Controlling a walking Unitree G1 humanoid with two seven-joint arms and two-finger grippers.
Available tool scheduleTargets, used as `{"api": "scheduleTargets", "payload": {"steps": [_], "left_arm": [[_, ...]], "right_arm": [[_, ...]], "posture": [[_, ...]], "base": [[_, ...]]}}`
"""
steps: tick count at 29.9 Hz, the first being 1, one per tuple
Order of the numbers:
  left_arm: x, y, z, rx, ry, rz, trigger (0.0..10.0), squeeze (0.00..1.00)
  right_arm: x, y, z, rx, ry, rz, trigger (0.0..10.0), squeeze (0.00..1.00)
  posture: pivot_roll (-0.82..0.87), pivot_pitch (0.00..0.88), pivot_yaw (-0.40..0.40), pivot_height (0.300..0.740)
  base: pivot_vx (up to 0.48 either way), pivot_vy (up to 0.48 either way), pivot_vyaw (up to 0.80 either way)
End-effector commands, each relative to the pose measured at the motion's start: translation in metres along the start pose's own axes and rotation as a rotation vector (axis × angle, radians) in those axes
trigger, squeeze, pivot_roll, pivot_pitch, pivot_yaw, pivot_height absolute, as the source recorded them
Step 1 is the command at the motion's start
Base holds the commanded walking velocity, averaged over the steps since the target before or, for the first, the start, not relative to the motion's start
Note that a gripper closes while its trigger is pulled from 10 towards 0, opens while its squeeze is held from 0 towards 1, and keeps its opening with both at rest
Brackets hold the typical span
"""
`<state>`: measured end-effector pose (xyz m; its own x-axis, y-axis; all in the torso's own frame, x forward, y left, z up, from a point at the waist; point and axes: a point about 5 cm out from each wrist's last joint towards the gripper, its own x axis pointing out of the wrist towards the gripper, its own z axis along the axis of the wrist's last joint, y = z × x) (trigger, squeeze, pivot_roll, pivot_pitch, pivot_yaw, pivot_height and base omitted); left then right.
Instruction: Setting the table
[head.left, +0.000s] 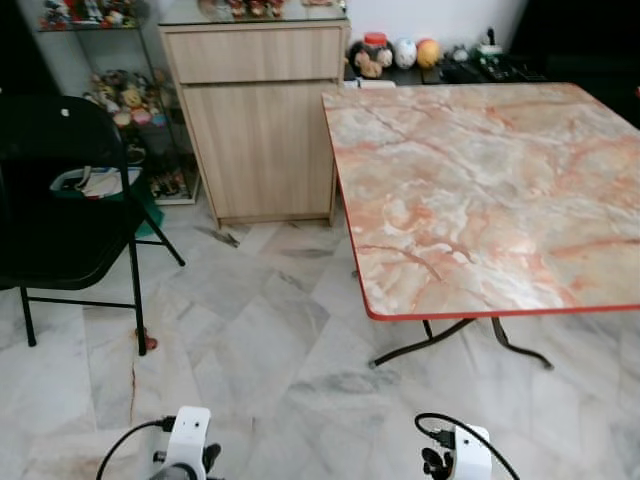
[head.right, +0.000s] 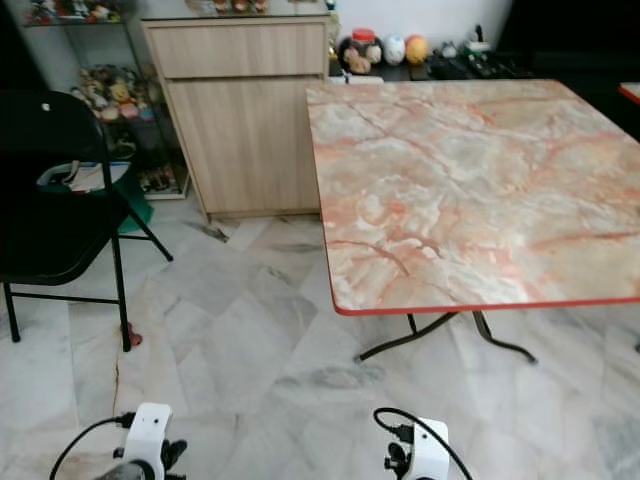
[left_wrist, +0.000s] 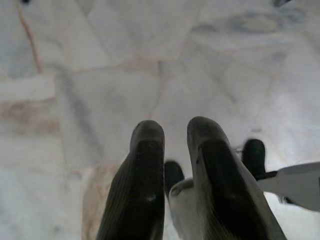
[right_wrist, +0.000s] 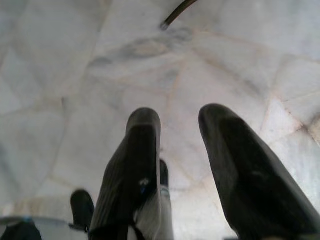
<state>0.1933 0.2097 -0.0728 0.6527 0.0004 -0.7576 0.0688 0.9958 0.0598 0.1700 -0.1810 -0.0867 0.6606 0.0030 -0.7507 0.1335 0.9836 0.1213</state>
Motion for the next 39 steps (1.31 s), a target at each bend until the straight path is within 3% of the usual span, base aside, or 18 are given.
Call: {"api": "scheduleTargets", "payload": {"steps": [1,8,39], "left_arm": [[0.000,-0.001,-0.002,0.015,0.015,-0.005,10.0,0.00],[0.001,-0.001,0.002,0.006,0.008,-0.007,10.0,0.00],[0.004,-0.007,0.013,0.008,-0.020,-0.025,10.0,0.00]], "right_arm": [[0.000,-0.003,0.002,-0.011,-0.006,-0.008,10.0,0.00],[0.003,-0.004,0.012,-0.006,-0.032,-0.012,10.0,0.00],[0.001,-0.010,0.011,0.024,-0.045,-0.031,10.0,0.00]], "posture": [[0.06,0.000,-0.009,0.740],[0.05,0.000,-0.006,0.740],[0.04,0.000,-0.003,0.740]], "base": [[0.000,-0.326,0.00],[0.000,-0.327,0.00],[0.000,-0.326,0.00]]}}
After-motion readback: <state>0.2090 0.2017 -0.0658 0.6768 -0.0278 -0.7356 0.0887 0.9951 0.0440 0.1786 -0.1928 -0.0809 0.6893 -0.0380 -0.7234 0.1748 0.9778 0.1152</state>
